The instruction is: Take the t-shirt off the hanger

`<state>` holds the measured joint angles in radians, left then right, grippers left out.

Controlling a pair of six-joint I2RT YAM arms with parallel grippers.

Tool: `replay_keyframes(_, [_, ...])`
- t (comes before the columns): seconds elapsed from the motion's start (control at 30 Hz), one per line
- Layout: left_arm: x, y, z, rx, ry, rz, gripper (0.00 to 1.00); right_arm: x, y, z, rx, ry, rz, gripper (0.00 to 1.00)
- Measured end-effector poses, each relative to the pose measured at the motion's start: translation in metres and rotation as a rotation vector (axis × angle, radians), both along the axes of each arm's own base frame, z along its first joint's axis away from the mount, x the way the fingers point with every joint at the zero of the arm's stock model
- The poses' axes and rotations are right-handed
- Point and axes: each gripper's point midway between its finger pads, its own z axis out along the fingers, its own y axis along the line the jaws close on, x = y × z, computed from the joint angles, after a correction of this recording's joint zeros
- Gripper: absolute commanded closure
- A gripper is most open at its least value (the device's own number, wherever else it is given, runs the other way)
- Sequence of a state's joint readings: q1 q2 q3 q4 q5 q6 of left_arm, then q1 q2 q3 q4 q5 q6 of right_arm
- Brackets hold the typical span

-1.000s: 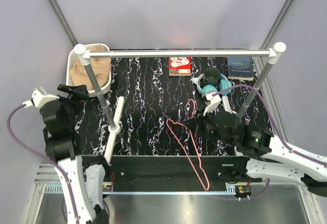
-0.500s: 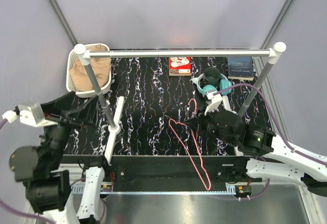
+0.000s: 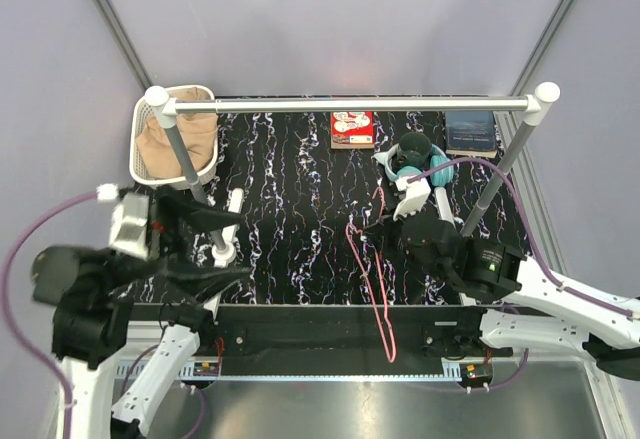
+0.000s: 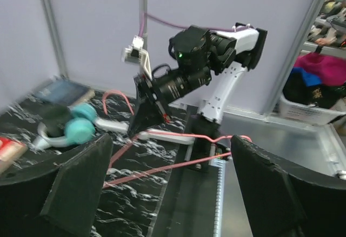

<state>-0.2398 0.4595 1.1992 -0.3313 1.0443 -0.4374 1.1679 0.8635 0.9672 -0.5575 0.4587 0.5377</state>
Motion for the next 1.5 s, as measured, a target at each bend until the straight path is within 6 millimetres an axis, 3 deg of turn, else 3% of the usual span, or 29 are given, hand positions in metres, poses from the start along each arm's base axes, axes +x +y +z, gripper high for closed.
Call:
replay_keyframes(0.17, [0.050, -0.015, -0.042, -0.027, 0.332, -0.017, 0.14, 0.018, -0.012, 0.003, -0.072, -0.056, -0.096, 1.00])
replay_keyframes(0.3, [0.066, -0.024, -0.073, -0.096, 0.532, -0.036, 0.14, 0.029, -0.022, 0.009, -0.127, -0.131, -0.141, 1.00])
replay_keyframes(0.4, [0.062, -0.031, -0.089, -0.155, 0.626, -0.073, 0.14, 0.034, -0.024, 0.016, -0.128, -0.190, -0.144, 1.00])
replay_keyframes(0.57, [0.050, -0.044, -0.085, -0.228, 0.673, -0.144, 0.17, 0.037, -0.022, 0.031, -0.094, -0.280, -0.115, 1.00])
replay_keyframes(0.7, [0.036, -0.070, -0.089, -0.231, 0.746, -0.220, 0.18, 0.036, -0.012, 0.040, -0.053, -0.343, -0.066, 1.00])
replay_keyframes(0.8, [0.028, -0.097, -0.102, -0.188, 0.803, -0.235, 0.26, 0.034, -0.003, 0.044, -0.030, -0.374, -0.019, 1.00])
replay_keyframes(0.97, [0.037, -0.135, -0.125, -0.159, 0.858, -0.144, 0.33, 0.028, 0.002, 0.054, 0.032, -0.403, 0.025, 1.00])
replay_keyframes(1.3, [0.057, -0.200, -0.179, -0.078, 0.926, -0.031, 0.42, 0.008, -0.009, 0.084, 0.176, -0.437, 0.079, 1.00])
replay_keyframes(1.37, [0.053, -0.209, -0.182, -0.062, 0.927, -0.036, 0.42, 0.004, -0.013, 0.089, 0.197, -0.447, 0.092, 1.00])
replay_keyframes(1.5, [0.040, -0.216, -0.162, -0.091, 0.895, -0.078, 0.41, -0.008, -0.023, 0.102, 0.241, -0.479, 0.128, 1.00])
